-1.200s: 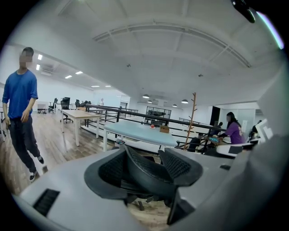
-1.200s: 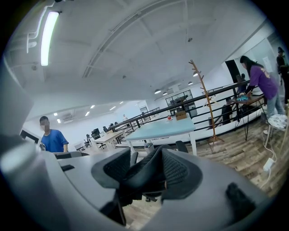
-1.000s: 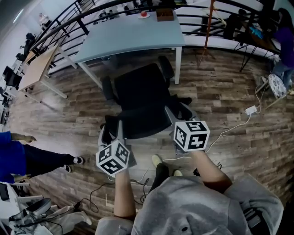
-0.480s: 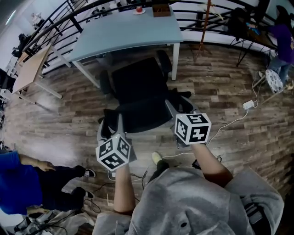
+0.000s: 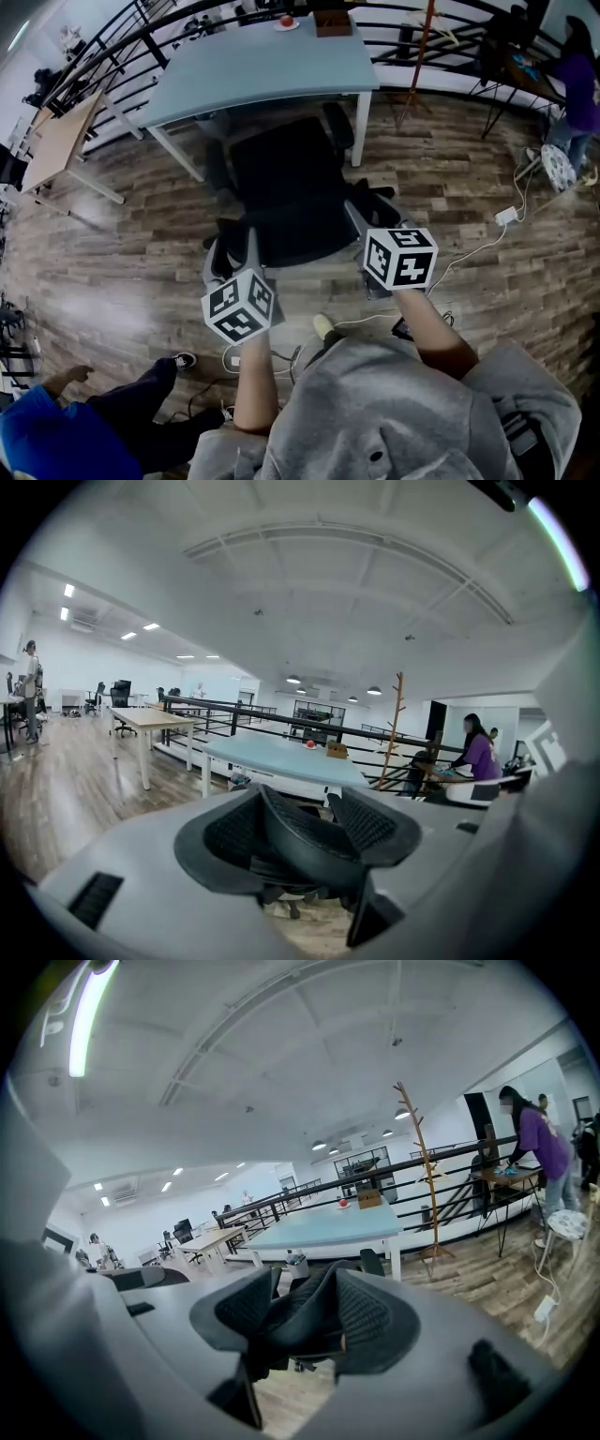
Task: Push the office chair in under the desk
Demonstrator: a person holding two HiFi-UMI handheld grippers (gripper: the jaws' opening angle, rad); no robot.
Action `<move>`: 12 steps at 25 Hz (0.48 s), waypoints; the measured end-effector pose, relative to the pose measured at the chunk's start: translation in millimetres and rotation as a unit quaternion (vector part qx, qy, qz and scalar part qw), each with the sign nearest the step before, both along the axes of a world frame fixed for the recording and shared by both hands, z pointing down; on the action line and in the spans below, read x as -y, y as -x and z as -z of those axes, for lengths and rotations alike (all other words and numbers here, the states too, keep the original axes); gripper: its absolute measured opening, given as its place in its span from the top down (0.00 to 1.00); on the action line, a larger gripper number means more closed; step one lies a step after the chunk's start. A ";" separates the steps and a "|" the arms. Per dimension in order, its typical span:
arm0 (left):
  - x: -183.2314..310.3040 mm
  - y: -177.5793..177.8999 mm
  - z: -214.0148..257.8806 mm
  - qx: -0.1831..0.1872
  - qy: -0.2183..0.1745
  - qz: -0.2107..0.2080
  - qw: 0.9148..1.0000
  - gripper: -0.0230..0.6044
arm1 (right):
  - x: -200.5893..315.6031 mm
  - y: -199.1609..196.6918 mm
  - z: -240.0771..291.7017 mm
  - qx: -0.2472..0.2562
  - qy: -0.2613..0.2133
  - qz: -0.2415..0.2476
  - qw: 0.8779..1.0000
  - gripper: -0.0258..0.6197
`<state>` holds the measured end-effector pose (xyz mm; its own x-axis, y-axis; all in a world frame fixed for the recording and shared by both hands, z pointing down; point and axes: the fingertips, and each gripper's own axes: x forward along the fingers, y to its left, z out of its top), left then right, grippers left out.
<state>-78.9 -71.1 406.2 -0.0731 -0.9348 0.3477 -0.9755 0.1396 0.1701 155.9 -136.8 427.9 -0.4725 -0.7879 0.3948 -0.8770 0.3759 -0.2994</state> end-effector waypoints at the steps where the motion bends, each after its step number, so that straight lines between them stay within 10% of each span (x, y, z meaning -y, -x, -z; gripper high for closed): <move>1: 1.5 1.9 -0.1 0.000 0.000 -0.001 1.000 0.51 | 1.1 1.8 -0.3 0.000 0.001 -0.001 1.000 0.62; 12: 23.0 18.0 4.3 -0.007 -0.009 -0.016 1.000 0.51 | 19.6 17.3 1.6 0.009 0.002 -0.017 1.000 0.62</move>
<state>-96.9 -94.1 401.9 -0.0387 -0.9425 0.3318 -0.9770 0.1054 0.1853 138.7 -156.4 426.2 -0.4533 -0.8015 0.3900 -0.8832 0.3448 -0.3178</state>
